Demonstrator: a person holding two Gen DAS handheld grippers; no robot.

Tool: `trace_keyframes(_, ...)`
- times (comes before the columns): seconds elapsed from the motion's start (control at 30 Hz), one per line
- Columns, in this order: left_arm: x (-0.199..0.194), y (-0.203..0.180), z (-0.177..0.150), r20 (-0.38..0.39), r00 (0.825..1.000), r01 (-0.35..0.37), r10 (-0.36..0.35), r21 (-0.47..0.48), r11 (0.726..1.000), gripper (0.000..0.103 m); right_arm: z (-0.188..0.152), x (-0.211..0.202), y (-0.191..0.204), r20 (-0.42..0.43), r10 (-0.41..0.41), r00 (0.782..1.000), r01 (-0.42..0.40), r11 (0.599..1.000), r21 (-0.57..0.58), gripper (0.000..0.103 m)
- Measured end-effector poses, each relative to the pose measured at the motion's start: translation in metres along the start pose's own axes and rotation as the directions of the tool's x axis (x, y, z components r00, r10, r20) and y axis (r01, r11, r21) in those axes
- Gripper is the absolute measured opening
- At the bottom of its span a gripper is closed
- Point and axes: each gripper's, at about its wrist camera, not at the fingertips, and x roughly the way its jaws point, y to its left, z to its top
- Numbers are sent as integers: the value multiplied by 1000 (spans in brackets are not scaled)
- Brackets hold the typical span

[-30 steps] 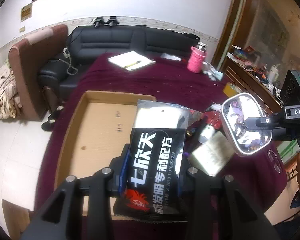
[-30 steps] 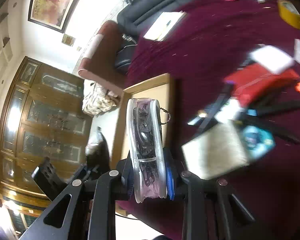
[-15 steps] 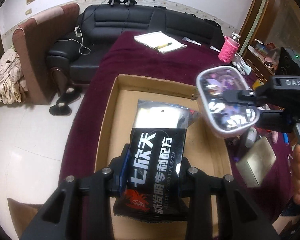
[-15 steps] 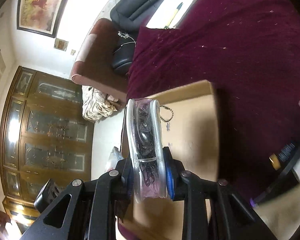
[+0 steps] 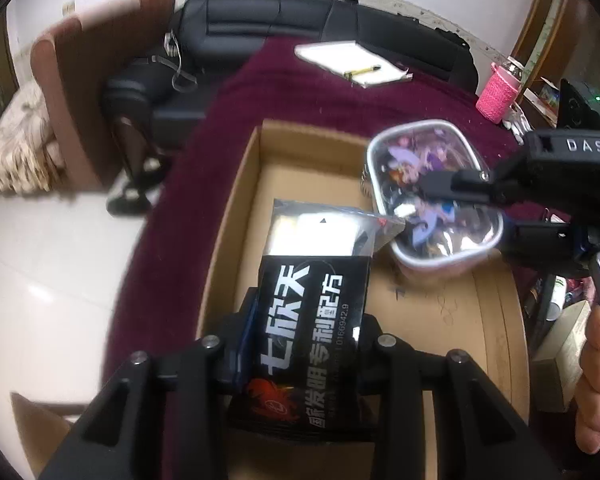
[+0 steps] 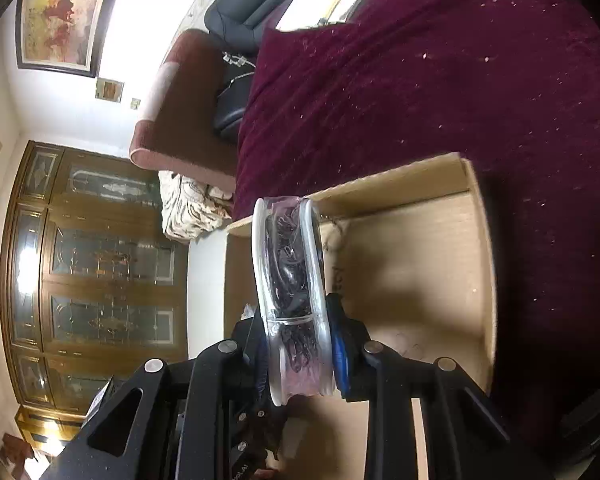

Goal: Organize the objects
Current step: 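Carry the packet and pouch to the cardboard box and release both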

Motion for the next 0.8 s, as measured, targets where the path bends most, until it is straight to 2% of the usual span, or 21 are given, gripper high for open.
trace_keyframes(0.17,-12,-5,-23,-24,999,-23,22,-41,999,36,-17,6,6,-77,5,997,-6,1000,-17,31)
trace_keyframes(0.23,-19,-7,-35,-38,999,-7,4,-85,996,38,-29,7,10,-108,-1,994,-4,999,-44,31)
trace_keyframes(0.37,-38,-11,-57,-23,999,-51,49,-112,992,38,-40,6,5,-132,25,991,-30,999,-39,31)
trace_keyframes(0.43,-45,-11,-54,11,998,-62,64,-113,992,38,-40,9,3,-134,13,991,-19,999,-45,31)
trace_keyframes(0.57,-28,-4,-42,-23,999,-48,45,-126,991,38,-32,6,-2,-85,18,996,-22,999,-46,31)
trace_keyframes(0.73,-11,-13,-24,-36,997,-75,73,-44,996,40,-32,3,-14,-75,13,997,-14,1000,-12,33)
trace_keyframes(0.8,-7,-15,-22,-11,996,-92,91,-30,995,40,-33,1,-16,-69,9,998,-9,1000,-3,36)
